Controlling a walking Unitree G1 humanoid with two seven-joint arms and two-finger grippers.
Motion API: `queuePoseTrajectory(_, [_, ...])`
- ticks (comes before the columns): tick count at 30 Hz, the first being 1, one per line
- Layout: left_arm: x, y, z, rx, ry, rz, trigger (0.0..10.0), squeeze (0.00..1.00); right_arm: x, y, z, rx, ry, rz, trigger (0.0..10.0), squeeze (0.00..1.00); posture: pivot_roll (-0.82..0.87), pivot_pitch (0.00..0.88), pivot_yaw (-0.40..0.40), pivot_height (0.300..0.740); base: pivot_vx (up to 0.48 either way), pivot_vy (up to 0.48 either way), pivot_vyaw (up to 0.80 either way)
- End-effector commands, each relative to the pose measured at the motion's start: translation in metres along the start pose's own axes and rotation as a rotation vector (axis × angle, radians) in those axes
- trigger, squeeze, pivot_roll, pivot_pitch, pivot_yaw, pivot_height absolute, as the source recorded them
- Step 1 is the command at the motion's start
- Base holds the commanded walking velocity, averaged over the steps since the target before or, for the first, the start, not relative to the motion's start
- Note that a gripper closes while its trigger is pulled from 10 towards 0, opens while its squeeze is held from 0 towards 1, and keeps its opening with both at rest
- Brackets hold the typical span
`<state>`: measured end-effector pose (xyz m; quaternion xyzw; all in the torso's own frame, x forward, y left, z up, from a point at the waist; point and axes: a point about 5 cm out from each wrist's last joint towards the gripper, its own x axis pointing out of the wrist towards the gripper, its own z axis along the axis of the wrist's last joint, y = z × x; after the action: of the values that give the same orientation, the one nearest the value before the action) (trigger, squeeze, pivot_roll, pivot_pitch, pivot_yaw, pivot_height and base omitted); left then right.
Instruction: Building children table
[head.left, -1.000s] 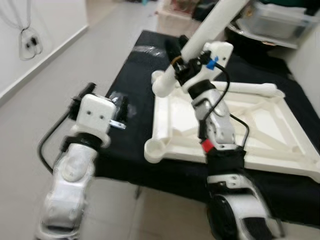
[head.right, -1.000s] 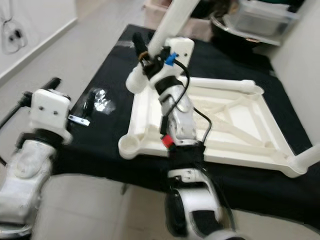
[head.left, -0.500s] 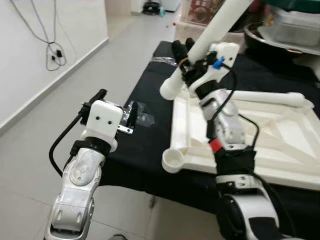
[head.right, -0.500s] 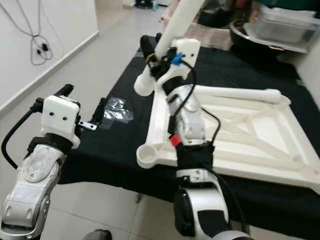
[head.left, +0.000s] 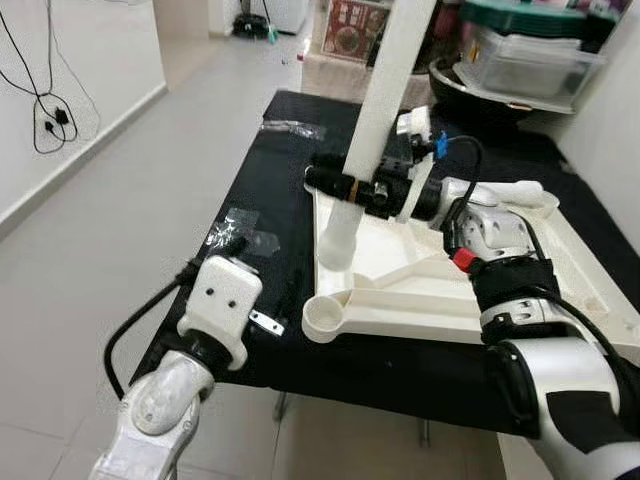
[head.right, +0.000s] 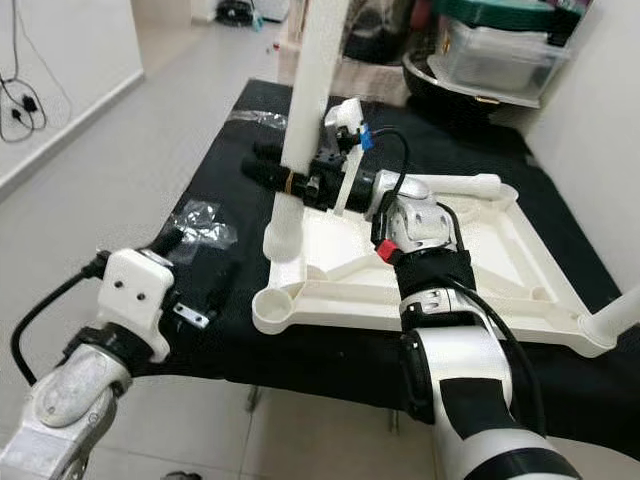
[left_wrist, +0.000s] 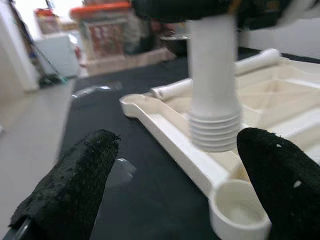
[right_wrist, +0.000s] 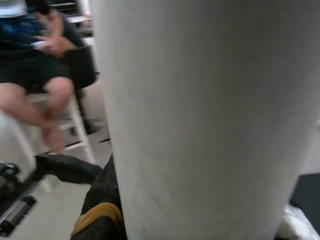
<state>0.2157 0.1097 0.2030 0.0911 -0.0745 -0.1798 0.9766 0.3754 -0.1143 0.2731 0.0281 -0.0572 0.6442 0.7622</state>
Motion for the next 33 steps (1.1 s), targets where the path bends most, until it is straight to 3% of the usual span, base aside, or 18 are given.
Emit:
queuePoseTrajectory(1, [-0.006,-0.008,0.002,-0.034,0.011,-0.041,10.0,0.0,0.003,0.005,0.002,0.018,-0.024,0.132,10.0,0.0,0.16,0.224,-0.151,0.74,0.0,0.0,0.0])
queuePoseTrajectory(6, [-0.014,-0.015,0.003,-0.07,0.024,-0.081,10.0,0.0,0.008,0.01,-0.001,0.047,-0.037,0.222,10.0,0.0,0.17,0.24,-0.148,0.74,0.0,0.0,0.0])
queuePoseTrajectory(7, [-0.023,-0.024,0.002,-0.11,0.048,-0.148,10.0,0.0,0.011,0.016,-0.003,0.061,-0.04,0.294,10.0,0.0,0.18,0.253,-0.148,0.74,0.0,0.0,0.0])
queuePoseTrajectory(11, [-0.027,-0.027,0.001,-0.123,0.059,-0.176,10.0,0.0,0.012,0.018,-0.003,0.064,-0.039,0.317,10.0,0.0,0.18,0.253,-0.148,0.74,0.0,0.0,0.0])
queuePoseTrajectory(16, [-0.057,-0.045,-0.001,-0.258,0.144,-0.367,10.0,0.0,0.018,0.028,-0.016,-0.002,0.066,0.385,10.0,0.0,0.19,0.267,-0.142,0.74,0.0,0.0,0.0])
queuePoseTrajectory(22, [-0.065,-0.043,-0.002,-0.255,0.173,-0.354,10.0,0.0,0.018,0.029,-0.018,-0.033,0.099,0.394,10.0,0.0,0.19,0.273,-0.139,0.74,0.0,0.0,0.0])
queuePoseTrajectory(27, [-0.078,-0.034,-0.011,-0.19,0.231,-0.287,10.0,0.0,0.017,0.034,-0.017,-0.059,0.11,0.427,10.0,0.0,0.2,0.29,-0.138,0.74,0.0,0.0,0.0])
queuePoseTrajectory(33, [-0.078,-0.033,-0.012,-0.182,0.245,-0.277,10.0,0.0,0.016,0.036,-0.011,-0.085,0.104,0.443,10.0,0.0,0.2,0.291,-0.135,0.74,0.0,0.0,0.0])
